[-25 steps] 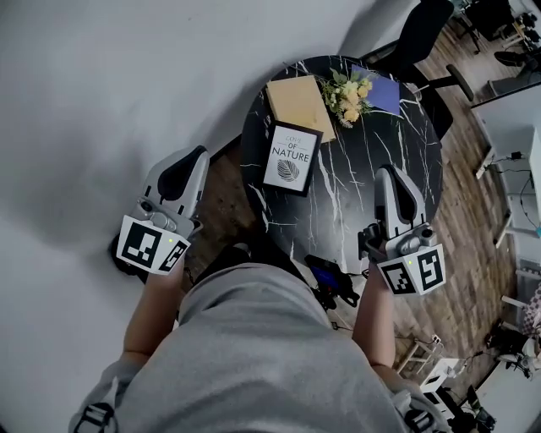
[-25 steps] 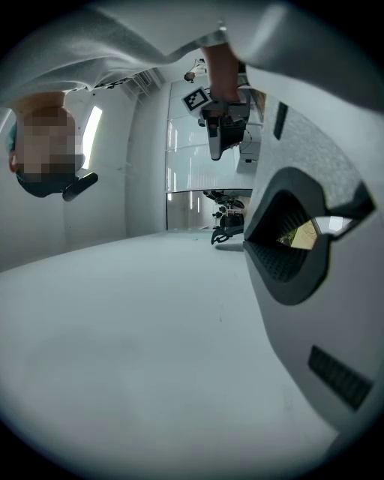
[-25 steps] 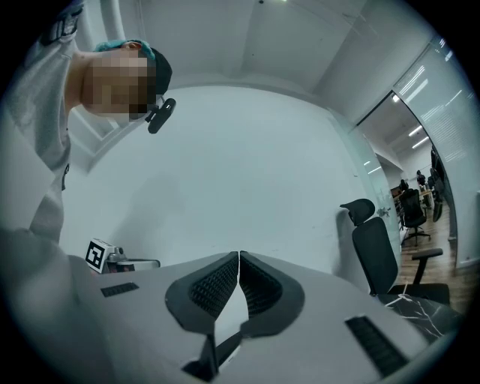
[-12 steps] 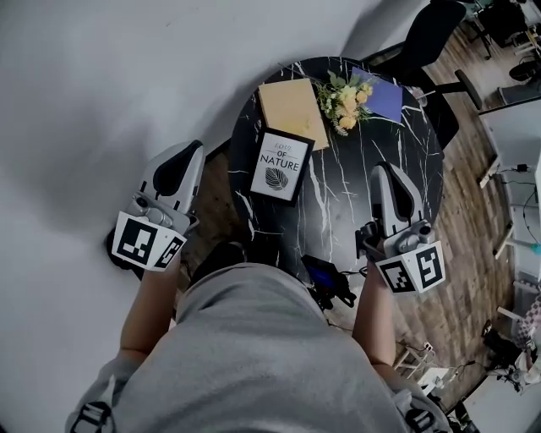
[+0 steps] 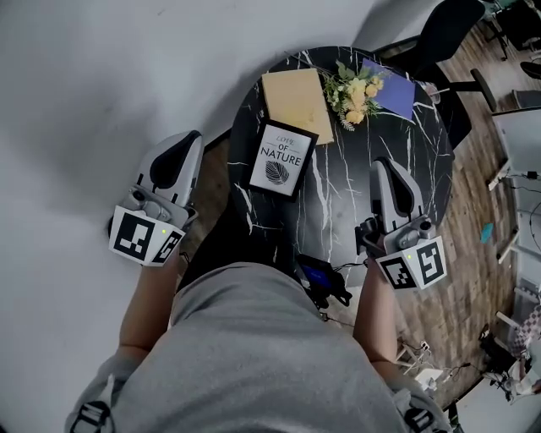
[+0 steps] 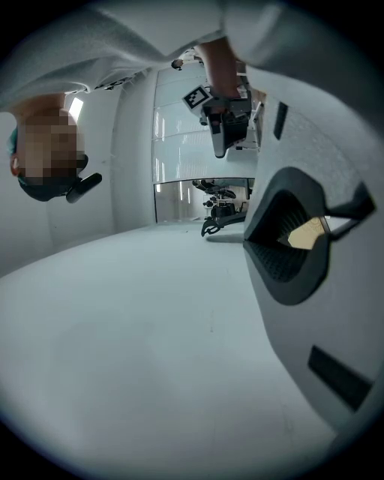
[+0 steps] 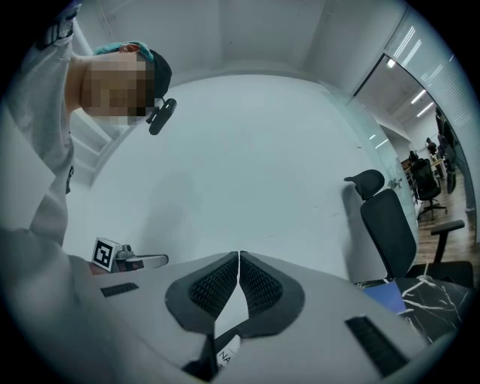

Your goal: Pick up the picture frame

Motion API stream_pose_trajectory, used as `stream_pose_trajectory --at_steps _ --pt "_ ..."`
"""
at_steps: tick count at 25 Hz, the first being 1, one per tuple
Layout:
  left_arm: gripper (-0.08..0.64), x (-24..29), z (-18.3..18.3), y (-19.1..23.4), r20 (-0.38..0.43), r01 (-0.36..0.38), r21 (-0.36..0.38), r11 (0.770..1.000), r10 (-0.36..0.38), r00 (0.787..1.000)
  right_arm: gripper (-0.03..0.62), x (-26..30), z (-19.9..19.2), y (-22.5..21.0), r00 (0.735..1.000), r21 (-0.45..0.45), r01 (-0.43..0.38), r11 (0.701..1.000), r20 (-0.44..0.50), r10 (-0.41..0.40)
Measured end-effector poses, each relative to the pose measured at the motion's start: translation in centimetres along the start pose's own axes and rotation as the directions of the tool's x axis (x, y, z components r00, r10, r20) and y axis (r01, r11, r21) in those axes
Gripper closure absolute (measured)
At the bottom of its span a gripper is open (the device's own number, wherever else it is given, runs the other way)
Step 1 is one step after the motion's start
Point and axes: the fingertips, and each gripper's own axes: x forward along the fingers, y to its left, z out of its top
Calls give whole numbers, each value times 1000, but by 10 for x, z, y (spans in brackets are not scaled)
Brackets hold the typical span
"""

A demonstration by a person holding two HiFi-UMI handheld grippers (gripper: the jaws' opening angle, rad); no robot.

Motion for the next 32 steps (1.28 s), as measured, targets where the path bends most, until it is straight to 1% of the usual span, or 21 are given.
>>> stream_pose_trajectory --at_steps 4,10,19,32 --pt "554 5 -2 3 -4 21 -7 1000 -21 1000 565 6 -2 1 1000 6 10 1000 -1 -10" --pt "554 17 8 5 5 80 -8 997 -80 997 565 7 7 6 998 10 59 998 10 -59" --pt "554 30 12 10 21 137 -13 990 -137 990 565 4 12 8 993 1 122 993 7 -122" --pt "554 39 6 16 32 169 -26 985 -168 985 565 8 10 10 989 -9 150 989 2 -150"
